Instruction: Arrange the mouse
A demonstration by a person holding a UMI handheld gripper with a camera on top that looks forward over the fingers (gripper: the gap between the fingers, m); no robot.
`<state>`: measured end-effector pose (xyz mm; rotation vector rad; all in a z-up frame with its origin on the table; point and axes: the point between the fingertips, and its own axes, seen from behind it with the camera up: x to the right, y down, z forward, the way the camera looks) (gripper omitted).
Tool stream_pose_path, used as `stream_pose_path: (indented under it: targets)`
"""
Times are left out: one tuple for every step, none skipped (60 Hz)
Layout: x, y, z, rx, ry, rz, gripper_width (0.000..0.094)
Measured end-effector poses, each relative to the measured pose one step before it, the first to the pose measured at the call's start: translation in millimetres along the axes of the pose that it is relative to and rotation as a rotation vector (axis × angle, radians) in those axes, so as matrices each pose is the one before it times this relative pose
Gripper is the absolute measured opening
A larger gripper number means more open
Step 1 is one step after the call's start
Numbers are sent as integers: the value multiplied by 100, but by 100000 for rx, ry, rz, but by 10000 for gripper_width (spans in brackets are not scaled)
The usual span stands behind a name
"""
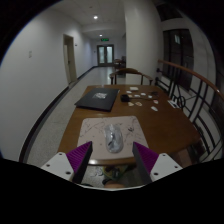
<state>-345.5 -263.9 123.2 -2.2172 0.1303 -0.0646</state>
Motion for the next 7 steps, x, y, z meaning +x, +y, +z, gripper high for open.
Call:
stream_pose_path:
  targets:
    - [83, 267, -851, 295, 762, 461, 818]
    - [46, 258, -843, 431, 543, 336, 822]
    - [11, 206, -802, 501, 237, 190, 823]
    - [-6, 263, -799, 332, -33, 86, 827]
    - [-164, 118, -517, 319, -117, 51, 828]
    - [-65, 255, -634, 210, -162, 135, 831]
    - [-108, 282, -592, 188, -218, 235, 833]
